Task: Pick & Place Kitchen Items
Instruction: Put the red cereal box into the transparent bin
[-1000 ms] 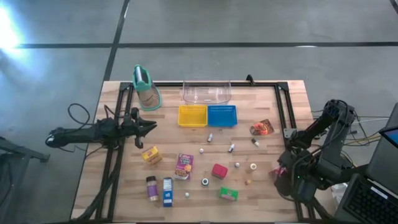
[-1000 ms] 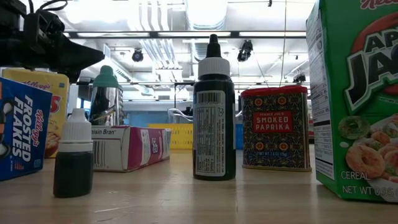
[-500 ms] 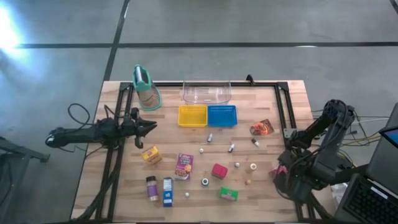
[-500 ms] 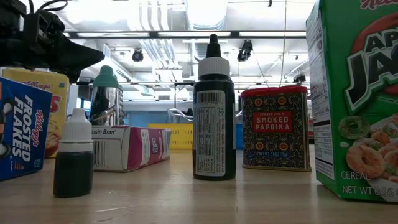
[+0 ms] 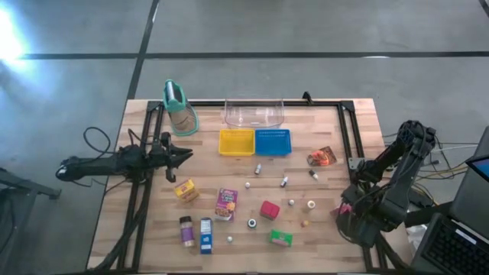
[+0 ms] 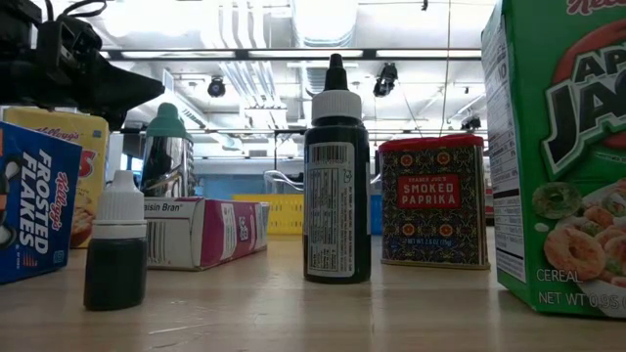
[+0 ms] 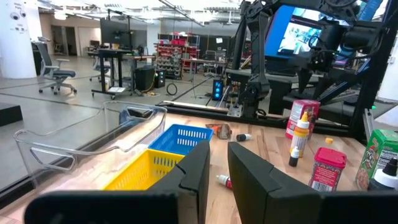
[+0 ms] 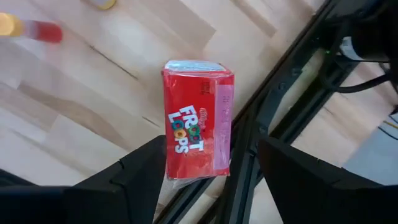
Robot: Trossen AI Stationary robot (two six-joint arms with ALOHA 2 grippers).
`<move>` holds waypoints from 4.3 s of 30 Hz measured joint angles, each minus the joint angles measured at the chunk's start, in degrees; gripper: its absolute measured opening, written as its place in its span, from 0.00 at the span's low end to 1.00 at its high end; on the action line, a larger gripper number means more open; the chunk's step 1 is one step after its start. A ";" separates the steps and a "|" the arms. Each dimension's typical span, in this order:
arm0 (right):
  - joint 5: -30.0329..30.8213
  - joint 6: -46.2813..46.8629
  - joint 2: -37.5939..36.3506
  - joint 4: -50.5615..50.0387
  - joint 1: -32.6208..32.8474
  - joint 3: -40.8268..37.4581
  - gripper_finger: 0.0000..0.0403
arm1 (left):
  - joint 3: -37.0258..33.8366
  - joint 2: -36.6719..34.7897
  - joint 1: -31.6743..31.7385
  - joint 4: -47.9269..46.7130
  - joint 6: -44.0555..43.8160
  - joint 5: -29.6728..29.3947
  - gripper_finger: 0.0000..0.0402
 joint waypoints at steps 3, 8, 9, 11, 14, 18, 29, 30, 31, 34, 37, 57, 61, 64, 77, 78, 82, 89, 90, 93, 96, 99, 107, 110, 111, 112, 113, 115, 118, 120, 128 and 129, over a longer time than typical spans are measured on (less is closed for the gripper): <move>-0.03 0.06 -0.56 1.16 0.00 -1.70 0.59 | 0.00 0.00 0.00 0.00 0.02 0.00 0.16; -0.01 0.00 -1.29 4.75 -0.04 -4.30 0.64 | 0.00 0.00 0.00 -0.02 0.02 0.00 0.16; 0.00 -0.01 -1.38 5.46 -0.07 -4.73 0.65 | 0.00 0.02 0.00 -0.02 0.02 0.00 0.16; 0.01 -0.02 -1.43 5.92 -0.07 -5.23 0.68 | 0.00 0.01 0.00 -0.02 0.02 0.00 0.16; 0.02 -0.19 -1.79 6.44 -0.09 -5.60 0.72 | 0.00 0.02 0.00 -0.02 0.03 0.00 0.16; -0.03 -0.27 -2.55 6.23 -0.07 -5.73 0.76 | 0.00 0.02 0.00 -0.02 0.04 0.00 0.16; -0.04 -1.03 -4.77 5.61 -0.04 -6.09 0.80 | 0.00 0.02 -0.01 -0.02 0.06 -0.02 0.16; 0.02 -1.30 -4.67 5.58 -0.01 -5.94 0.80 | 0.00 0.02 0.00 -0.02 0.07 -0.02 0.16; 0.04 -1.46 -4.62 5.63 0.00 -5.78 0.80 | 0.00 0.02 0.00 -0.04 0.07 -0.02 0.16; 0.28 -2.62 -4.62 5.56 0.00 -5.60 0.78 | 0.00 0.02 -0.01 -0.03 0.07 -0.02 0.16; 0.47 -2.83 -4.64 4.90 0.00 -5.36 0.75 | 0.00 0.02 -0.02 -0.02 0.05 -0.02 0.16; 1.36 -2.53 -4.38 7.40 -0.06 -7.19 0.75 | 0.00 0.02 0.00 -0.04 0.04 -0.02 0.16; 1.35 -2.78 -4.36 9.99 -0.07 -9.37 0.77 | 0.00 0.02 -0.02 -0.04 0.04 -0.02 0.16; 1.36 -2.77 -4.34 10.93 -0.07 -10.50 0.77 | 0.00 0.02 -0.02 -0.04 0.04 -0.02 0.16; 1.36 -2.98 -4.29 15.83 -0.04 -15.03 0.67 | 0.00 0.02 -0.02 -0.04 0.02 -0.02 0.16; 1.36 -3.01 -4.29 15.88 -0.04 -15.14 0.66 | 0.00 0.02 0.00 -0.04 0.02 -0.02 0.16; 1.36 -2.99 -4.29 17.28 0.00 -16.41 0.63 | 0.00 0.02 -0.02 -0.04 0.02 -0.02 0.16; 1.33 -2.83 -4.31 20.20 0.00 -18.83 0.59 | 0.00 0.02 -0.01 -0.04 0.02 -0.02 0.16; 1.32 -2.83 -4.31 20.17 0.00 -18.93 0.59 | 0.00 0.02 0.00 -0.04 0.02 -0.02 0.16; 1.33 -2.83 -4.31 20.19 0.00 -18.97 0.57 | 0.00 0.02 0.00 -0.04 0.02 -0.02 0.16; 1.33 -2.98 -4.31 20.21 -0.02 -18.97 0.56 | 0.00 0.02 -0.02 -0.04 0.02 -0.02 0.16; 1.33 -2.98 -4.31 20.25 -0.02 -18.97 0.55 | 0.00 0.02 -0.01 -0.04 0.02 -0.02 0.16; 1.33 -3.23 -4.31 20.25 -0.02 -18.97 0.50 | 0.00 0.02 -0.01 -0.04 0.01 -0.02 0.16; 1.31 -3.26 -4.31 20.20 -0.05 -18.92 0.47 | 0.00 0.02 -0.02 -0.03 0.02 -0.04 0.16; 1.31 -3.27 -4.31 20.21 -0.07 -18.84 0.46 | 0.00 0.02 0.00 -0.04 0.00 -0.02 0.16; 1.31 -3.27 -4.35 20.22 -0.07 -18.78 0.45 | 0.00 0.02 -0.02 -0.03 0.02 -0.02 0.16; 1.30 -3.27 -4.40 20.21 -0.07 -18.73 0.45 | 0.00 0.02 0.00 -0.04 0.02 -0.02 0.16; 1.29 -3.29 -4.40 20.19 -0.07 -18.65 0.43 | 0.00 0.02 -0.01 -0.04 0.01 -0.03 0.16; 1.29 -4.07 -4.40 20.10 -0.07 -18.36 0.43 | 0.00 0.02 -0.01 -0.04 0.02 -0.02 0.16; 1.27 -4.80 -4.40 19.66 -0.25 -18.04 0.42 | 0.00 0.02 -0.01 -0.02 0.01 -0.02 0.16; 1.34 -7.94 -5.93 14.61 -3.32 -17.88 0.46 | 0.00 0.02 -0.02 -0.03 0.02 -0.04 0.16; 1.35 -8.67 -6.23 13.82 -3.94 -17.88 0.47 | 0.00 0.02 0.00 -0.04 0.02 -0.02 0.16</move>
